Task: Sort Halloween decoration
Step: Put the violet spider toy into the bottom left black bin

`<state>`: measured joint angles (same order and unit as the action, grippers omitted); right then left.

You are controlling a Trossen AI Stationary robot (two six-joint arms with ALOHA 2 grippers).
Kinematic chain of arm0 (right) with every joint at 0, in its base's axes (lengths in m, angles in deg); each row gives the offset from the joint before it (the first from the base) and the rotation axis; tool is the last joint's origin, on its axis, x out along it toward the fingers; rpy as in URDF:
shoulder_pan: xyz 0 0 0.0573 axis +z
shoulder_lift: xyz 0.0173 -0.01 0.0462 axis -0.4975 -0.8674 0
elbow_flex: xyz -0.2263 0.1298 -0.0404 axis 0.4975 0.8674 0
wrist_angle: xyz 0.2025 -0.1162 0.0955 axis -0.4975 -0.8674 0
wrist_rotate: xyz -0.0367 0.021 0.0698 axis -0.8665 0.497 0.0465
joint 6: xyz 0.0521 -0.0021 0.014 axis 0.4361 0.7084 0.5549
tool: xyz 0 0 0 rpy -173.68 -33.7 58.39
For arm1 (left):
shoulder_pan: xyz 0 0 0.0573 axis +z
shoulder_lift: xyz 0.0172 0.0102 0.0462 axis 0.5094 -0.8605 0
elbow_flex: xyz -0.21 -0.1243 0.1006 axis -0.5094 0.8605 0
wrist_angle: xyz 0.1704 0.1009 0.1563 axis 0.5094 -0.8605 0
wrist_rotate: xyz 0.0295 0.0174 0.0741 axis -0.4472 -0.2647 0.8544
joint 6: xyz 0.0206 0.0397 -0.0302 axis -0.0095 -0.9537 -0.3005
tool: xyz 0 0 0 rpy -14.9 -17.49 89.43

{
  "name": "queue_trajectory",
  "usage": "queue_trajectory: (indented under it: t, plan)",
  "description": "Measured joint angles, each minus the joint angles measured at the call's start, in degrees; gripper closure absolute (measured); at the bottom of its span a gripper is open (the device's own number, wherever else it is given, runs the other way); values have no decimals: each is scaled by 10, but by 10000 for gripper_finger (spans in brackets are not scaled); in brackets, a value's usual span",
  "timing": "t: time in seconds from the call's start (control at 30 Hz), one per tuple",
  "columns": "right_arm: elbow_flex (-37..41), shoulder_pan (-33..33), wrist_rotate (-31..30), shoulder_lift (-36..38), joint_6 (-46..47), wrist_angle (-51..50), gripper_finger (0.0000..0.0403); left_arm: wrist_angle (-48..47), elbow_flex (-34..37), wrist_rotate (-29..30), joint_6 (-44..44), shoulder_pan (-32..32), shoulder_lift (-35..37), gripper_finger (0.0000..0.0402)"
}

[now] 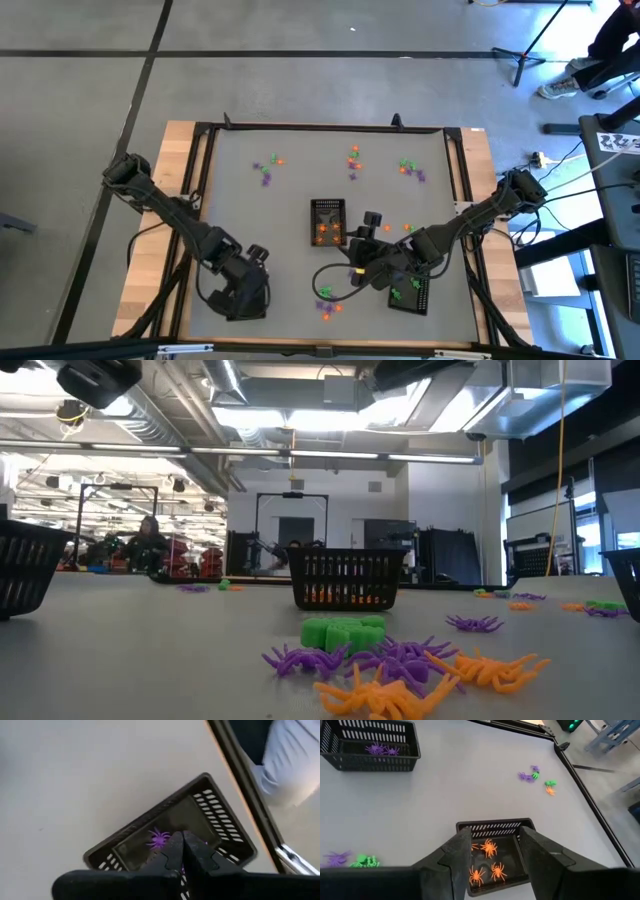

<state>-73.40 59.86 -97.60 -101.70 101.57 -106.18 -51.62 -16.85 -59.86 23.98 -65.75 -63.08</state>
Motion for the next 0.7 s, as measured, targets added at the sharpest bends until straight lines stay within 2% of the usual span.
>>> queue_trajectory:
  t: [0.17,0.47,0.6,0.7]
  plan:
    - [0,0,0,0,-3,1,238,-1,0,15,24,-5,0,392]
    - [0,0,6,0,-10,-1,238,-1,0,47,41,-6,0,307]
    - [0,0,33,0,-7,-13,238,1,0,85,67,-5,0,301]
    - [0,0,78,0,7,-25,238,26,0,150,58,-14,0,312]
